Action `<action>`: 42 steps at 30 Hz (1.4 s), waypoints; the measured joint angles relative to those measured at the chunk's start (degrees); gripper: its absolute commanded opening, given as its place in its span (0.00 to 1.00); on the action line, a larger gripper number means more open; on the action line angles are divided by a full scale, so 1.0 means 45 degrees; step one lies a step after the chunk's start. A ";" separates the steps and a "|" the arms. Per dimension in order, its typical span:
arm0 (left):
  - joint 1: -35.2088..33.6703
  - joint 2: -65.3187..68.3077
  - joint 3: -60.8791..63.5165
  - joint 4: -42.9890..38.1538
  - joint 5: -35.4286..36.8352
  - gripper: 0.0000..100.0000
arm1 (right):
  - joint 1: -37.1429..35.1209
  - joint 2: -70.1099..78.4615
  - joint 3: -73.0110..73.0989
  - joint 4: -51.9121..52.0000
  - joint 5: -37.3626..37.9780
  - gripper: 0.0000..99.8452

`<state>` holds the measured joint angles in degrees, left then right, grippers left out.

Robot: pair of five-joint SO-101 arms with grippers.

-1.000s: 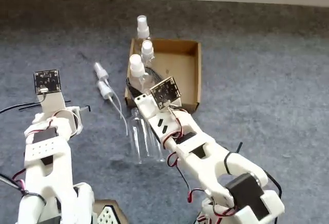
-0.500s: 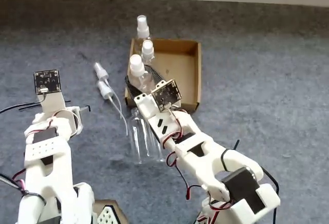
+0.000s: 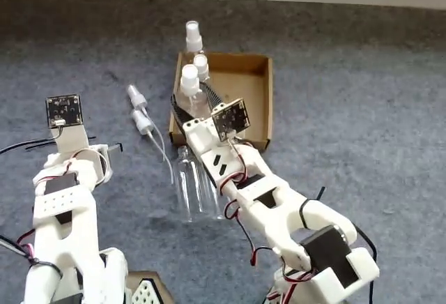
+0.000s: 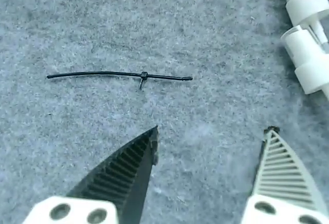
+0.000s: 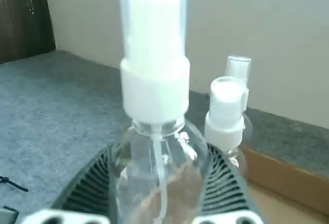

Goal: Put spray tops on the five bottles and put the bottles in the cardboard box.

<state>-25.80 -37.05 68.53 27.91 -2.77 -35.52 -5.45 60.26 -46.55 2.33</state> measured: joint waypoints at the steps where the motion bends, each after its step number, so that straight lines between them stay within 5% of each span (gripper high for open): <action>1: 0.0000 0.0000 0.0000 0.0000 0.0000 0.29 | 0.0020 0.0000 0.0000 0.0078 -0.0156 0.00; 42: 0.0000 0.0000 0.0000 0.0000 0.0000 0.29 | 0.0313 0.1485 -0.1094 0.0156 -0.0606 0.00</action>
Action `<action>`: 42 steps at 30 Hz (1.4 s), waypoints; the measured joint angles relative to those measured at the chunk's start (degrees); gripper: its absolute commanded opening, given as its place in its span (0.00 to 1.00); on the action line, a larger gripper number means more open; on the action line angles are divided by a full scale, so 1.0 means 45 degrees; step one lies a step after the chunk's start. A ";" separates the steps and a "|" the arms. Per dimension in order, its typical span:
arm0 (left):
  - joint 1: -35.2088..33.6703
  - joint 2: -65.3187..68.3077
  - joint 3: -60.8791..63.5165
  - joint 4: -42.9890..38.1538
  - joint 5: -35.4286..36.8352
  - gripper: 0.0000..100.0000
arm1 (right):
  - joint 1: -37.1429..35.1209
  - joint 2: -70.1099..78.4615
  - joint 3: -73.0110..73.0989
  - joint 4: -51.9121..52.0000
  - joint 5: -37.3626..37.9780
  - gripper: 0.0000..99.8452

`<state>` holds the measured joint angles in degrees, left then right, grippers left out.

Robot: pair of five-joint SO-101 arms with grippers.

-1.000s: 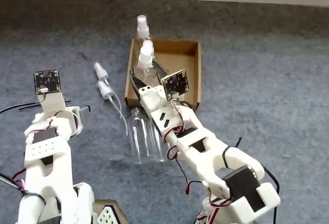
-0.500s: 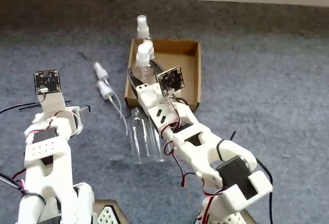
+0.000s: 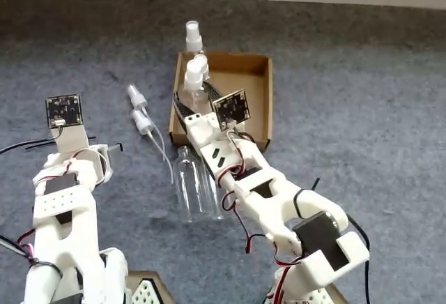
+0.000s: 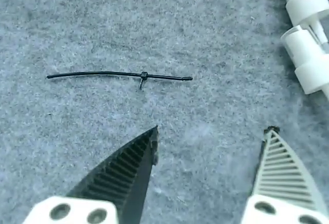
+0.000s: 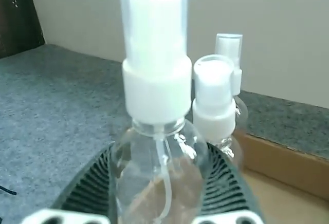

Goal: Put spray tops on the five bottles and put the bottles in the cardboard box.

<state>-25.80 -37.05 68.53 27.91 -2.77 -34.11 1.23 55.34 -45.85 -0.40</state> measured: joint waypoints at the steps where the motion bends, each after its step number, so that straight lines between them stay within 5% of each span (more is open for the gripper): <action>1: 0.0000 0.0000 0.0000 0.0000 0.0000 0.29 | 0.0000 0.0156 -0.0020 0.0000 0.0000 0.00; 36: 0.0000 0.0020 0.0000 0.0000 0.0000 0.29 | 0.0000 0.1504 -0.0645 0.0000 0.0000 0.00; 42: 0.0000 0.0020 0.0000 0.0000 0.0000 0.29 | 0.0000 0.1504 -0.0645 0.0000 0.0000 0.10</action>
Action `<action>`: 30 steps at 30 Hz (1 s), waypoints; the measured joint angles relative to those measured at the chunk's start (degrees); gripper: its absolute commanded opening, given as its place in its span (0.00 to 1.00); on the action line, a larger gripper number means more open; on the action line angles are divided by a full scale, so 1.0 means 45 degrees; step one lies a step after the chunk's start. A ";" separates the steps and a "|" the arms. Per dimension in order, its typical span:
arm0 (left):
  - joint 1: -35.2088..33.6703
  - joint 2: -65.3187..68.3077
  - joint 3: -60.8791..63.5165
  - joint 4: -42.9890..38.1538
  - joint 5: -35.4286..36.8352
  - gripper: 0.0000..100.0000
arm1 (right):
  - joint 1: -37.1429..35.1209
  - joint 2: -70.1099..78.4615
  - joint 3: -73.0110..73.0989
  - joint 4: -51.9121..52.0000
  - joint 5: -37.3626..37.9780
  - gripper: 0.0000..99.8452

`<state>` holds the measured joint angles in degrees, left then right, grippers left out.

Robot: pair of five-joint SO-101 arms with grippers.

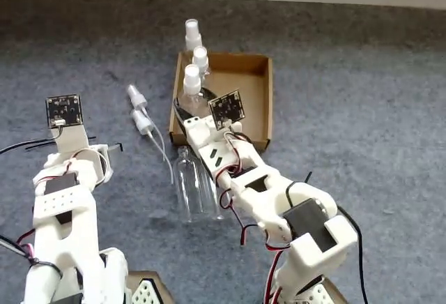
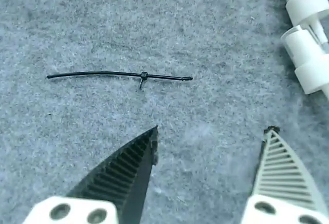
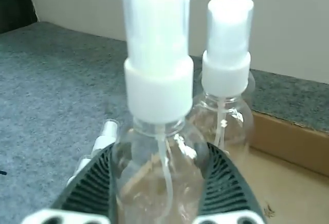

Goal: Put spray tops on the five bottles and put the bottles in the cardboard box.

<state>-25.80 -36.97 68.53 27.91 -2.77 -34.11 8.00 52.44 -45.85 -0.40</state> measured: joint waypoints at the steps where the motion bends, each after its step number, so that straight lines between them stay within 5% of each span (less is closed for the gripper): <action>1: 0.0000 0.0000 0.0000 0.0000 0.0000 0.29 | 0.0000 0.0000 0.0000 0.0000 0.0000 0.11; 15: 0.0000 0.0000 0.0000 0.0000 0.0000 0.29 | 0.0000 0.0000 0.0000 0.0000 0.0000 0.11; 30: 0.0000 0.0000 0.0000 0.0000 0.0000 0.29 | 0.0000 0.0000 0.0195 0.0000 0.0000 0.00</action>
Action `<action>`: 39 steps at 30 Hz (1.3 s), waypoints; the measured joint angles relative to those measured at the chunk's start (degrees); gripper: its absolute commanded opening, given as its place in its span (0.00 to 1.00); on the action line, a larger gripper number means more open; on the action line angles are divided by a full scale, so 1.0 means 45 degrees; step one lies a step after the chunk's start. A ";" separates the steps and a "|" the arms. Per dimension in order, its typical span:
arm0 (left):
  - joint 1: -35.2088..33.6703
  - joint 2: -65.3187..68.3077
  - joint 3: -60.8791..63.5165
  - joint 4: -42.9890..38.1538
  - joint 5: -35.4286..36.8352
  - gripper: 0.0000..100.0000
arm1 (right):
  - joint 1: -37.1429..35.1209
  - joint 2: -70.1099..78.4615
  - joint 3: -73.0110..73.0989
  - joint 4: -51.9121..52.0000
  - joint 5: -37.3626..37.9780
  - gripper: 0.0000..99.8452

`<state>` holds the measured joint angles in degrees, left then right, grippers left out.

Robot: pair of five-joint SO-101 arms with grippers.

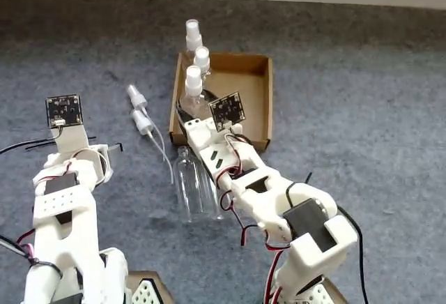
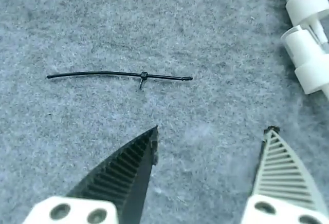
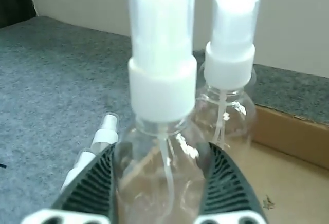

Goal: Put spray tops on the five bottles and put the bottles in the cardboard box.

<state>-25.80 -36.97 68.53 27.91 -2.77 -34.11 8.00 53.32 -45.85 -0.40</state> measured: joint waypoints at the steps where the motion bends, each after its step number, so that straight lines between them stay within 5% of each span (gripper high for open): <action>1: 0.0000 0.0000 0.0000 0.0000 0.0000 0.29 | 0.0000 0.0000 0.0000 0.0000 0.0000 0.01; 39: 0.0000 0.0000 0.0000 0.0000 0.0000 0.29 | 0.0039 0.1192 0.0176 -0.1328 -0.0020 0.01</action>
<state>-25.80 -36.97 68.53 27.91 -2.77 -33.93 13.36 54.11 -51.82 -0.48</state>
